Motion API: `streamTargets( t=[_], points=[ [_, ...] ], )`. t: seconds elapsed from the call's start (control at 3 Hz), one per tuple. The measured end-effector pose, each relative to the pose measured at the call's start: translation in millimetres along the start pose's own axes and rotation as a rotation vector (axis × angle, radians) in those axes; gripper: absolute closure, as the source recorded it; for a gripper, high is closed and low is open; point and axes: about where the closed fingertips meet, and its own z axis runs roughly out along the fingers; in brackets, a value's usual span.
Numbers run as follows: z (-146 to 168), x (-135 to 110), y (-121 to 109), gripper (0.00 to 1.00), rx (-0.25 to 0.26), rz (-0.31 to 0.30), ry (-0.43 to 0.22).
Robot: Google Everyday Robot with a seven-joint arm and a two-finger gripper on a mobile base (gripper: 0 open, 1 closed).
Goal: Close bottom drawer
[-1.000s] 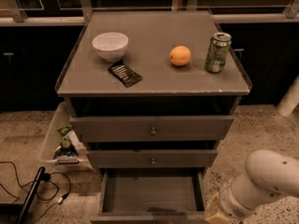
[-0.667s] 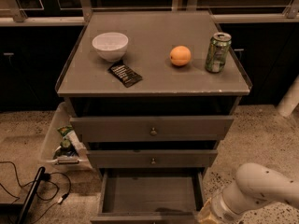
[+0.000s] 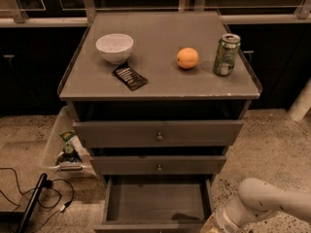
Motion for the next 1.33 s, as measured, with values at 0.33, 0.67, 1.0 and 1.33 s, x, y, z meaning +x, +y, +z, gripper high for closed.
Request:
streamTargets(
  t=[0.33, 0.67, 1.0, 1.33],
  points=[
    [0.1, 0.0, 0.2, 1.00, 0.000, 0.000, 0.000],
    [25.7, 3.8, -15.3, 1.00, 0.025, -0.022, -0.020],
    [51.7, 0.5, -40.6, 1.00, 0.109, -0.087, -0.083],
    [48.6, -11.9, -67.4, 1.00, 0.225, -0.172, -0.102]
  ],
)
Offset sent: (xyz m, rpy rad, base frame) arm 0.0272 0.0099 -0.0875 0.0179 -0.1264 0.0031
